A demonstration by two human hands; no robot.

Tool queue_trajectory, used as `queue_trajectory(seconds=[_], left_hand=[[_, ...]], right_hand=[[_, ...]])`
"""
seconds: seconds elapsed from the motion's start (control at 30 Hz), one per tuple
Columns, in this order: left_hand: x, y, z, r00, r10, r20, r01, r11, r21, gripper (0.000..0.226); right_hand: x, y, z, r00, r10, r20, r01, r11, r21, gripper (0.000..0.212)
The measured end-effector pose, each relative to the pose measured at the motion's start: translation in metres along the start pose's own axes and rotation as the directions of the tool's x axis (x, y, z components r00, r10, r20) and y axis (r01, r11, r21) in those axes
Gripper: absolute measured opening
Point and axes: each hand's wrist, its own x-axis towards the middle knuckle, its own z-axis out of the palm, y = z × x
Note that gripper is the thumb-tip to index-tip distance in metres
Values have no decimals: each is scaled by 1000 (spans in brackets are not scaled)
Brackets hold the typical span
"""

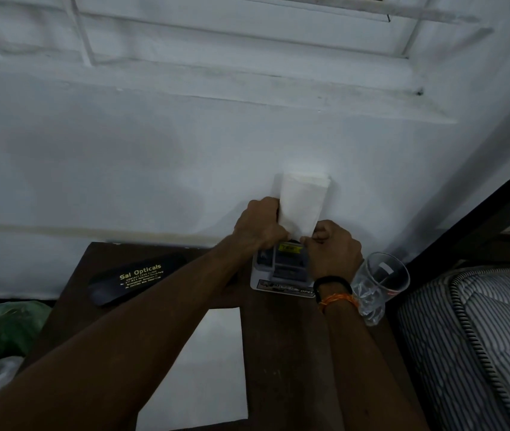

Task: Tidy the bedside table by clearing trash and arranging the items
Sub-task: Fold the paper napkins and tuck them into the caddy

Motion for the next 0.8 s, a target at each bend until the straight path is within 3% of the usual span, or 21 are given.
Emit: queue_trajectory(seconds=[0.13, 0.33, 0.47, 0.63, 0.8], left_hand=[[1, 1, -1, 1000, -3, 29, 3, 1000, 9, 51], [3, 1, 1, 999, 12, 35, -14, 999, 47, 44], [3, 2, 0, 999, 24, 44, -27, 997, 66, 46], [0, 4, -7, 998, 59, 21, -59, 998, 38, 40], [-3, 7, -13, 997, 65, -33, -65, 998, 15, 30]], right_hand=[[3, -5, -5, 999, 11, 32, -10, 999, -41, 8], [5, -8, -4, 999, 2, -39, 2, 995, 103, 27], [5, 0, -1, 999, -13, -30, 14, 999, 42, 9], [6, 3, -3, 1000, 21, 12, -21, 999, 26, 18], [12, 1, -8, 998, 25, 55, -31, 993, 115, 10]])
